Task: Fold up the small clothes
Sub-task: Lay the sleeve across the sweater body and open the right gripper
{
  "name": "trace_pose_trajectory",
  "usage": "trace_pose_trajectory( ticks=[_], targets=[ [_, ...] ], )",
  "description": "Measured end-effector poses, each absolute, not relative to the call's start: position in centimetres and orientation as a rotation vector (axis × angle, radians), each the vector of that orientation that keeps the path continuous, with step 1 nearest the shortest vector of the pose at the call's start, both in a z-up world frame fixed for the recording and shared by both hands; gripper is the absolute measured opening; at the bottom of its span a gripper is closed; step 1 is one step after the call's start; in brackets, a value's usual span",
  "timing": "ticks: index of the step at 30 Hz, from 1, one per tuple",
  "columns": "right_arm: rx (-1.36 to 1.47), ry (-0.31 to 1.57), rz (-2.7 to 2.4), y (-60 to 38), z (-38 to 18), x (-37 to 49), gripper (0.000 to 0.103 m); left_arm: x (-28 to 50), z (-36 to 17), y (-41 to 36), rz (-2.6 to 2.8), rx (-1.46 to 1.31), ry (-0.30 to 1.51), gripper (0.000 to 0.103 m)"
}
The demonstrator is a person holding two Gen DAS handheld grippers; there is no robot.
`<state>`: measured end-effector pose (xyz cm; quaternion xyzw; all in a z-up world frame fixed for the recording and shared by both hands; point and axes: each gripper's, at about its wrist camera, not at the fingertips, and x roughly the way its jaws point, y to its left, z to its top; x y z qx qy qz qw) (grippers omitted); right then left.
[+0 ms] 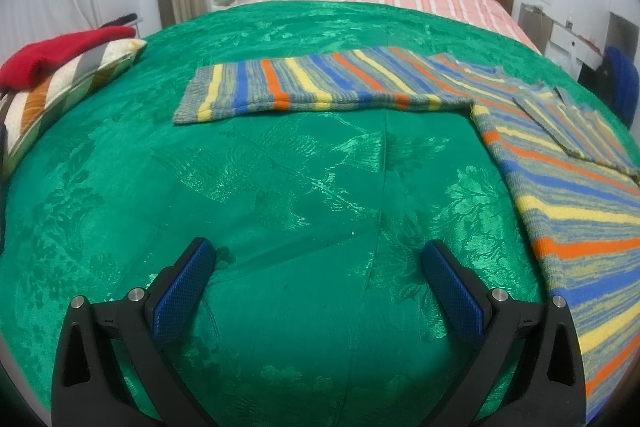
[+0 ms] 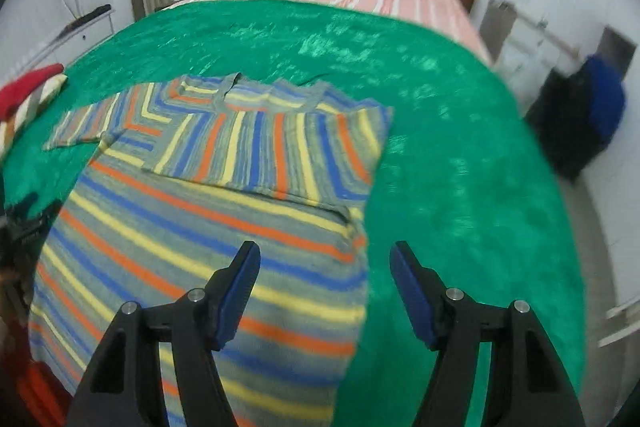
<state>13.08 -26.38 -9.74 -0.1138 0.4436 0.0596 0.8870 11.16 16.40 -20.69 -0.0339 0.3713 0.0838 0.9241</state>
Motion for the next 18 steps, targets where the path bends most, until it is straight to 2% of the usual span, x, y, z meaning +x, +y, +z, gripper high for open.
trace_pose_trajectory(
  ticks=[3,18],
  targets=[
    [-0.294,0.889,0.069,-25.9,-8.6,10.5,0.071,11.2,-20.7,16.3,0.176,-0.065,0.764,0.102],
    [-0.453,0.792,-0.063,-24.9,-5.9,6.7,0.071,11.1,-20.6,16.2,0.178,-0.064,0.764,0.102]
  ],
)
